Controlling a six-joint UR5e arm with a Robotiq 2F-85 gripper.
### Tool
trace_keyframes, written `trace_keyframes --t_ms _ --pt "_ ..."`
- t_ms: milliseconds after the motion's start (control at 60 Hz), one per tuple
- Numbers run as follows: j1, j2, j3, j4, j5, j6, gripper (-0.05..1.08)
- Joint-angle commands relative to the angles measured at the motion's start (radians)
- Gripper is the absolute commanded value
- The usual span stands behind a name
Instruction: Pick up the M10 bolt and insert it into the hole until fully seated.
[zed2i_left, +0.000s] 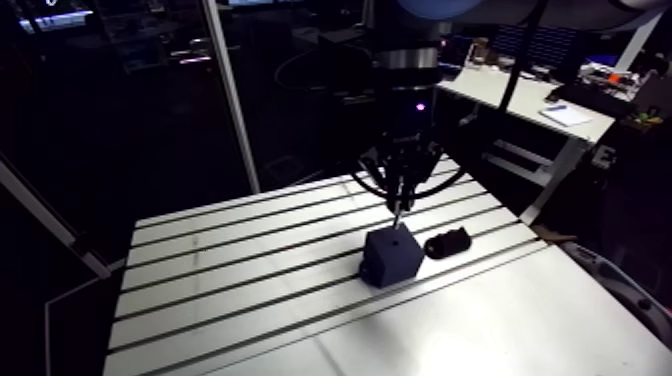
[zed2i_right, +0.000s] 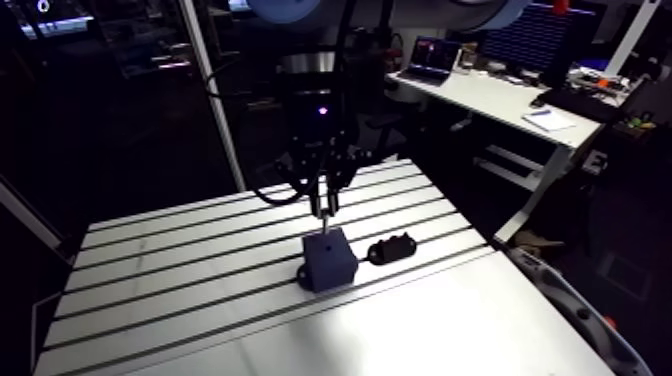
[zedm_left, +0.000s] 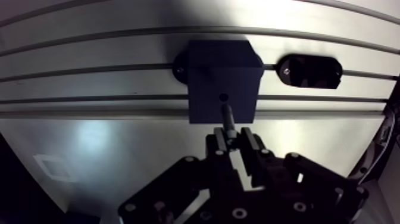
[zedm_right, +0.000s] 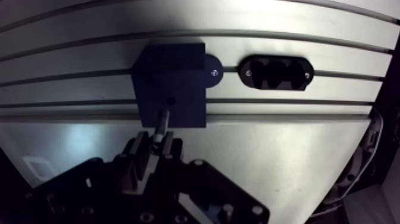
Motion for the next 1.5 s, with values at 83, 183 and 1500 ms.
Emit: trace_keyframes --t_ms 83,183,1500 --pt "0.0 0.002 0.007 0.0 -0.001 0.0 1.08" --pt "-0.001 0.002 0.01 0.0 -0.001 0.0 1.08" --pt "-0.001 0.015 0.034 -0.029 -0.031 -0.002 1.08"
